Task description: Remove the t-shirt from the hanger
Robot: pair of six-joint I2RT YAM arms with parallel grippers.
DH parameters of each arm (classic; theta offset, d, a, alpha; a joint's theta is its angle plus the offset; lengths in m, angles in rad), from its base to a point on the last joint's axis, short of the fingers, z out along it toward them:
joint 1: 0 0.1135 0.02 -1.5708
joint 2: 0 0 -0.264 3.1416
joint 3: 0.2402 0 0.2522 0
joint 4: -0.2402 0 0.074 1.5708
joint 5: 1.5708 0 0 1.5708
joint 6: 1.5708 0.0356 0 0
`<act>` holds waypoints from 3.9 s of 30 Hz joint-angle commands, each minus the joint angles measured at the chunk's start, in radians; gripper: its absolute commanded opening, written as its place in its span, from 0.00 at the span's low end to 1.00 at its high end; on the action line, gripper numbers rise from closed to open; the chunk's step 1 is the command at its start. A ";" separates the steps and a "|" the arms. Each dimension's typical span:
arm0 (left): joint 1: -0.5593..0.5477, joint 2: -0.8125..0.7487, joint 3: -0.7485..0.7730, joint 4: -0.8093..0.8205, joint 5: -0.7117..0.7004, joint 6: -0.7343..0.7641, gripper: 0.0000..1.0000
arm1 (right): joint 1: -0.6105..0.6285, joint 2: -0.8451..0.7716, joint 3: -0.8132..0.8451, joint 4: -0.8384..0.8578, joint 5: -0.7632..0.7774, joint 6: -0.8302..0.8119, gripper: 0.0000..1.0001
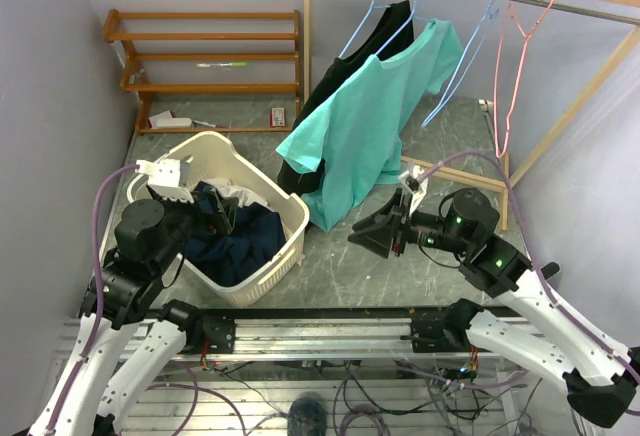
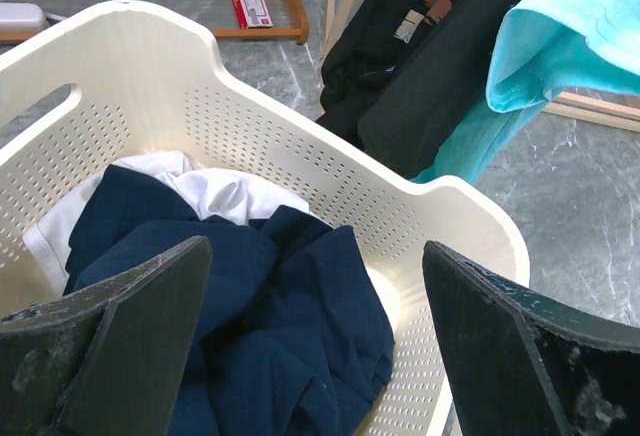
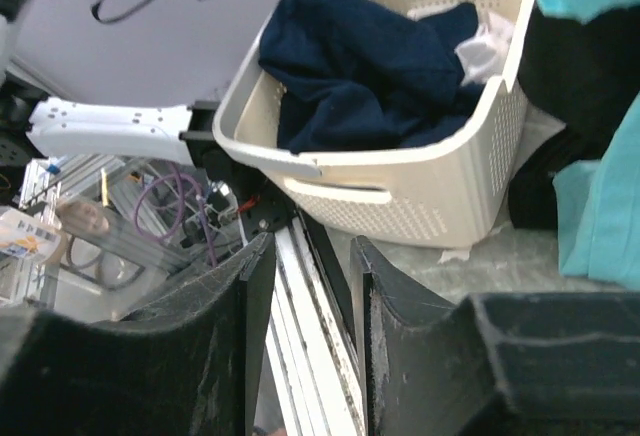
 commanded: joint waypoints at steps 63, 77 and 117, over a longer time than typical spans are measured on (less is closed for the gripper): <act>0.006 -0.014 -0.006 0.026 0.023 0.000 0.98 | -0.007 0.898 1.295 -0.485 1.315 -0.004 0.21; 0.006 0.014 -0.001 0.026 0.043 0.007 0.61 | -0.067 0.785 1.138 -0.421 1.290 -0.027 0.00; 0.006 0.026 0.015 0.281 0.471 -0.003 0.87 | -0.068 0.196 0.985 -0.771 0.592 -0.098 0.00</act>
